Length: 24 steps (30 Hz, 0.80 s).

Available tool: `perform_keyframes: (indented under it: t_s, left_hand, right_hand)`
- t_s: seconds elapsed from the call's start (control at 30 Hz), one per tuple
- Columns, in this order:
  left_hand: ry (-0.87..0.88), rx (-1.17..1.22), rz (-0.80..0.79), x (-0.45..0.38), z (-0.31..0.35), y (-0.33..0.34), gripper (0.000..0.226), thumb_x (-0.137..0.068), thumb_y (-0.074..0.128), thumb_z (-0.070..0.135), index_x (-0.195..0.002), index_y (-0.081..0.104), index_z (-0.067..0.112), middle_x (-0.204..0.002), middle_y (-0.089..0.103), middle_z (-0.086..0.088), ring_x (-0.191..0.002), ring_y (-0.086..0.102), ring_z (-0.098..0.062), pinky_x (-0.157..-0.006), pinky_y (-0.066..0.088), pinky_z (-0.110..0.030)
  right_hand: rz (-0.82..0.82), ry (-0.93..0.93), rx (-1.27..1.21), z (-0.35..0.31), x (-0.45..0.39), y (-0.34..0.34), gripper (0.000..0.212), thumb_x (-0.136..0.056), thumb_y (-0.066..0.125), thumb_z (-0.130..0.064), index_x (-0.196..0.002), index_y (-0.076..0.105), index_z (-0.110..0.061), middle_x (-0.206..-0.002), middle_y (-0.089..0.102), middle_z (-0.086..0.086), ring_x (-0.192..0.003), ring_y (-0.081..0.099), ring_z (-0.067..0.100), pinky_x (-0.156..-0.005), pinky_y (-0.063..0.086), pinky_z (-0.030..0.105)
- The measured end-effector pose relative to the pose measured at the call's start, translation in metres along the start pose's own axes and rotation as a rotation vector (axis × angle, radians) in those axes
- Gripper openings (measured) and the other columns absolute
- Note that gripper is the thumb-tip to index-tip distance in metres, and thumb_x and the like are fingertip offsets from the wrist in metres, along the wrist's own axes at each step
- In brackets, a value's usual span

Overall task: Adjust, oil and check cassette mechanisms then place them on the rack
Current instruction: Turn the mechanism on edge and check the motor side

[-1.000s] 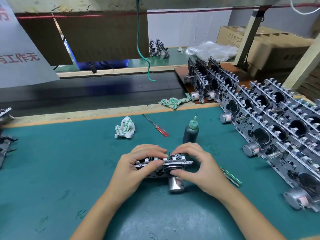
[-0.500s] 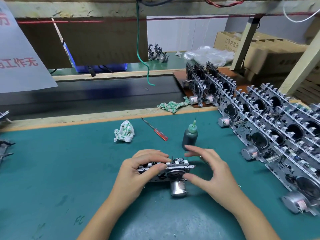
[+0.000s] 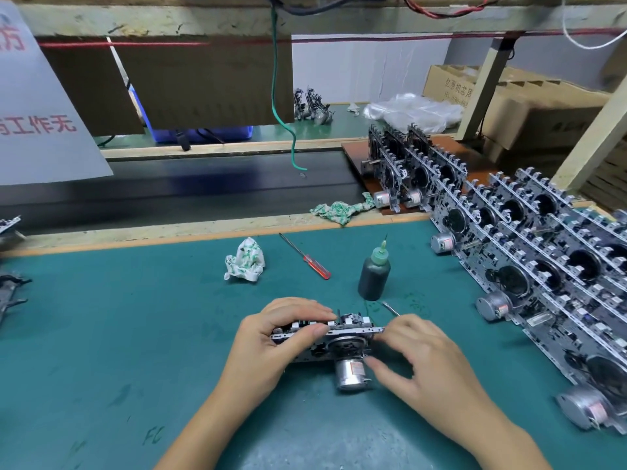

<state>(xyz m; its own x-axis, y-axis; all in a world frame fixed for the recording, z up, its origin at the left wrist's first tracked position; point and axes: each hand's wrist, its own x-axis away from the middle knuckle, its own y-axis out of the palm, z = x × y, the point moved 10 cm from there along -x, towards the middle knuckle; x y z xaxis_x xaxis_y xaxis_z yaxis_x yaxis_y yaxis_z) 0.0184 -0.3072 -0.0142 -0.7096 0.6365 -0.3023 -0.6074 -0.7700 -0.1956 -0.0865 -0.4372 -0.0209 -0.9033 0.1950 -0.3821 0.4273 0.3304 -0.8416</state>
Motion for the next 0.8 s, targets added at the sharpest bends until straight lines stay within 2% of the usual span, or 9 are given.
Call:
perform_keyframes:
  t_s: [0.1, 0.17, 0.27, 0.33, 0.5, 0.57, 0.63, 0.7, 0.8]
  left_hand:
    - [0.006, 0.001, -0.003, 0.001, 0.001, 0.000, 0.016, -0.074, 0.066, 0.036, -0.086, 0.075, 0.033, -0.090, 0.073, 0.013, -0.099, 0.063, -0.004, -0.086, 0.042, -0.011]
    - [0.012, 0.003, -0.008, 0.002, 0.002, 0.000, 0.018, -0.073, 0.064, 0.039, -0.086, 0.075, 0.034, -0.091, 0.073, 0.014, -0.099, 0.063, -0.004, -0.086, 0.042, -0.011]
    - [0.009, 0.007, -0.013, 0.002, 0.001, 0.000, 0.017, -0.073, 0.064, 0.039, -0.086, 0.075, 0.035, -0.091, 0.073, 0.013, -0.098, 0.063, -0.004, -0.086, 0.043, -0.011]
    - [0.006, 0.006, -0.016, 0.002, 0.000, 0.001, 0.017, -0.073, 0.064, 0.039, -0.085, 0.075, 0.035, -0.091, 0.073, 0.014, -0.098, 0.063, -0.004, -0.086, 0.043, -0.011]
    - [-0.002, -0.005, -0.014, 0.002, -0.001, 0.000, 0.017, -0.072, 0.064, 0.042, -0.083, 0.075, 0.036, -0.091, 0.072, 0.015, -0.097, 0.063, -0.004, -0.083, 0.043, -0.010]
    - [-0.010, 0.003, -0.011, 0.002, -0.001, 0.000, 0.018, -0.072, 0.064, 0.043, -0.084, 0.075, 0.036, -0.091, 0.072, 0.015, -0.096, 0.063, -0.004, -0.083, 0.043, -0.011]
    - [-0.012, 0.007, -0.011, 0.002, -0.001, 0.001, 0.019, -0.072, 0.063, 0.042, -0.085, 0.075, 0.035, -0.091, 0.072, 0.015, -0.096, 0.064, -0.004, -0.084, 0.043, -0.011]
    - [-0.010, 0.007, -0.013, 0.002, -0.001, 0.001, 0.016, -0.072, 0.066, 0.039, -0.085, 0.075, 0.034, -0.091, 0.072, 0.014, -0.096, 0.064, -0.004, -0.084, 0.043, -0.011]
    - [-0.019, 0.016, -0.009, 0.002, -0.003, 0.001, 0.015, -0.075, 0.068, 0.022, -0.083, 0.075, 0.033, -0.090, 0.072, 0.013, -0.094, 0.064, -0.005, -0.083, 0.043, -0.013]
  right_hand:
    - [-0.067, 0.074, -0.099, 0.008, -0.008, 0.003, 0.030, -0.073, 0.065, -0.054, -0.095, 0.067, -0.034, -0.089, 0.054, -0.030, -0.096, 0.045, -0.003, -0.079, 0.036, 0.013]
    - [-0.111, 0.126, -0.255, 0.009, -0.014, 0.008, 0.042, -0.069, 0.075, -0.048, -0.107, 0.059, -0.044, -0.099, 0.055, -0.033, -0.105, 0.045, -0.007, -0.088, 0.034, 0.011]
    - [-0.151, 0.138, -0.420, 0.003, -0.023, 0.018, 0.040, -0.070, 0.081, -0.029, -0.100, 0.059, -0.044, -0.101, 0.058, -0.028, -0.107, 0.049, -0.001, -0.090, 0.034, 0.013]
    - [-0.167, 0.156, -0.491, 0.002, -0.024, 0.022, 0.036, -0.071, 0.081, -0.024, -0.095, 0.061, -0.042, -0.101, 0.059, -0.026, -0.106, 0.051, 0.002, -0.089, 0.036, 0.016]
    - [-0.157, 0.233, -0.593, 0.012, -0.015, 0.021, 0.045, -0.071, 0.078, -0.037, -0.109, 0.057, -0.050, -0.109, 0.061, -0.024, -0.110, 0.053, 0.000, -0.092, 0.038, 0.013]
    - [-0.118, 0.194, -0.442, 0.014, -0.013, 0.016, 0.037, -0.072, 0.077, -0.041, -0.103, 0.059, -0.049, -0.105, 0.060, -0.026, -0.109, 0.051, -0.002, -0.091, 0.037, 0.014]
    - [-0.117, 0.165, -0.316, 0.013, -0.010, 0.015, 0.036, -0.072, 0.077, -0.044, -0.098, 0.053, -0.053, -0.103, 0.057, -0.030, -0.108, 0.048, -0.004, -0.090, 0.036, 0.015]
    - [-0.122, 0.164, -0.355, 0.011, -0.009, 0.017, 0.037, -0.071, 0.074, -0.049, -0.100, 0.052, -0.054, -0.105, 0.057, -0.031, -0.109, 0.048, -0.002, -0.091, 0.035, 0.013]
    - [-0.139, 0.165, -0.506, 0.006, -0.015, 0.022, 0.036, -0.067, 0.068, -0.052, -0.102, 0.060, -0.049, -0.106, 0.059, -0.027, -0.108, 0.052, 0.002, -0.092, 0.037, 0.015]
